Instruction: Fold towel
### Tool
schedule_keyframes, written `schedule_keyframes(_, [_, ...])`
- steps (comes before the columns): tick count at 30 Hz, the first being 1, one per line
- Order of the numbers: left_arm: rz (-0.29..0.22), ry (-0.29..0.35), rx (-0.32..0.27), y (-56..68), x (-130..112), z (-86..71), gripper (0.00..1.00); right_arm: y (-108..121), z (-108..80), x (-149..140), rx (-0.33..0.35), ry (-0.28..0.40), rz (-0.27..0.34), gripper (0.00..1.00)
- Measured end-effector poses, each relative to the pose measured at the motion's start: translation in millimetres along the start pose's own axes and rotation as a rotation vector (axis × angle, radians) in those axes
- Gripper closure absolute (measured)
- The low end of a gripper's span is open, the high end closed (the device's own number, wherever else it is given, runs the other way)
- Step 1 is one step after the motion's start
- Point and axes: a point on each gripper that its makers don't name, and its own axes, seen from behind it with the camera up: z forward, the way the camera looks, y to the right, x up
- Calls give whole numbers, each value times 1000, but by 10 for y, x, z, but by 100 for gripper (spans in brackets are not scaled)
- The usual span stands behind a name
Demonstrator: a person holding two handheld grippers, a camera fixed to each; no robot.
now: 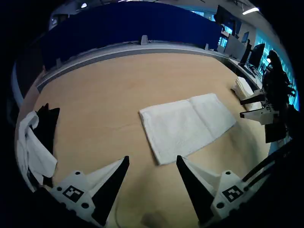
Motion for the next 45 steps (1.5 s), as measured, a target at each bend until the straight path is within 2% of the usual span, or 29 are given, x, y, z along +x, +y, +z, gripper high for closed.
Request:
schedule_keyframes(9, [-33,15,25,-35,-61,-112,8,-83,26,-126,36,-16,-65,1])
schedule_keyframes(15, [-72,36,67,-89,-154,-300,8,-153,65,-226,81,-38,-141,1])
schedule_keyframes(21, [-132,47,118,-165,-345,-524,8,-141,129,-277,106,-60,-197,3])
schedule_keyframes(24, [-170,49,142,-199,-469,-638,8,-133,156,-286,118,-63,-216,13])
schedule_keyframes(28, [-225,49,168,-240,-643,-788,8,-139,182,-331,137,-80,-240,18])
schedule_keyframes(33, [-279,45,192,-274,-833,-957,8,-151,210,-398,150,-102,-266,30])
schedule_keyframes(36, [-296,44,203,-296,-912,-1041,8,-152,221,-431,153,-110,-276,39])
schedule_keyframes(39, [-306,42,215,-329,-969,-1106,8,-148,232,-452,154,-114,-284,52])
schedule_keyframes(43, [-315,42,224,-364,-1010,-1150,8,-130,248,-449,143,-109,-292,70])
schedule_keyframes(45, [-319,42,226,-377,-1023,-1158,8,-128,254,-451,140,-110,-293,76])
